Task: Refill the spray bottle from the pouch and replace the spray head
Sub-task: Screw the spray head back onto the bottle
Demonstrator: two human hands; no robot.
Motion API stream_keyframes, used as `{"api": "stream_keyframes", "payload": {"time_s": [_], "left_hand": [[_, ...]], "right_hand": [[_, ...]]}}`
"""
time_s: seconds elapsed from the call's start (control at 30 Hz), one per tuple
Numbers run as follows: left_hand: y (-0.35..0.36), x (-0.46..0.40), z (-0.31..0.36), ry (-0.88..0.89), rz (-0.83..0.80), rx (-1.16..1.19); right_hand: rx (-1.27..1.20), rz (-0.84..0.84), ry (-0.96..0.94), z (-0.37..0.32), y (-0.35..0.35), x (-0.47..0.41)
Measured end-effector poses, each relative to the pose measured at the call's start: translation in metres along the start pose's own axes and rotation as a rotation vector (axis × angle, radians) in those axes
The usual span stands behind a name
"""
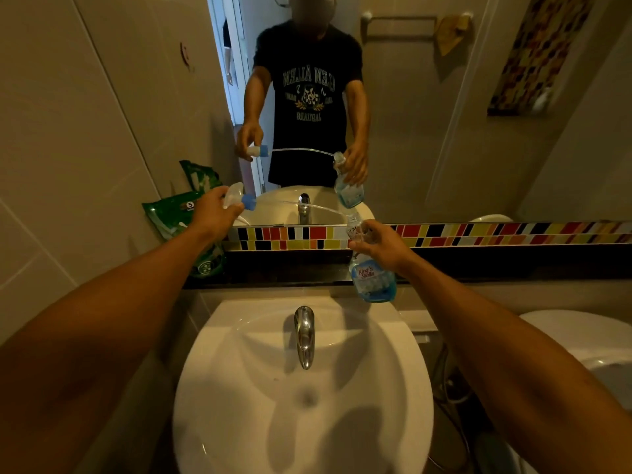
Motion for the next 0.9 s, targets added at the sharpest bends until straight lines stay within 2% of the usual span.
{"api": "stream_keyframes", "payload": {"time_s": [0.13, 0.27, 0.4, 0.57, 0.9], "left_hand": [[-0.005, 0.001, 0.011, 0.031, -0.034, 0.022], [-0.017, -0.003, 0.037, 0.158, -0.069, 0.056], [-0.024, -0.005, 0.07, 0.27, -0.173, 0.101], [-0.009, 0.005, 0.103, 0.369, -0.25, 0.161], [0.019, 0.02, 0.114, 0.407, -0.357, 0.212]], "right_hand": [[0.035, -0.022, -0.012, -0.006, 0.002, 0.005], [0.047, -0.063, -0.034, -0.017, 0.008, 0.01], [0.046, -0.111, -0.066, -0.028, 0.016, 0.011], [0.008, -0.122, -0.099, -0.048, 0.028, 0.009], [-0.036, -0.126, -0.187, -0.07, 0.04, 0.012]]}}
Point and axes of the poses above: each hand's wrist, its own x-axis away from the middle knuckle, its own y-axis out of the palm, z = x × y, the point moved 3 cm from there along -x, towards the middle knuckle, and after that the axes turned 12 degrees about -x, right-handed, at the moved point
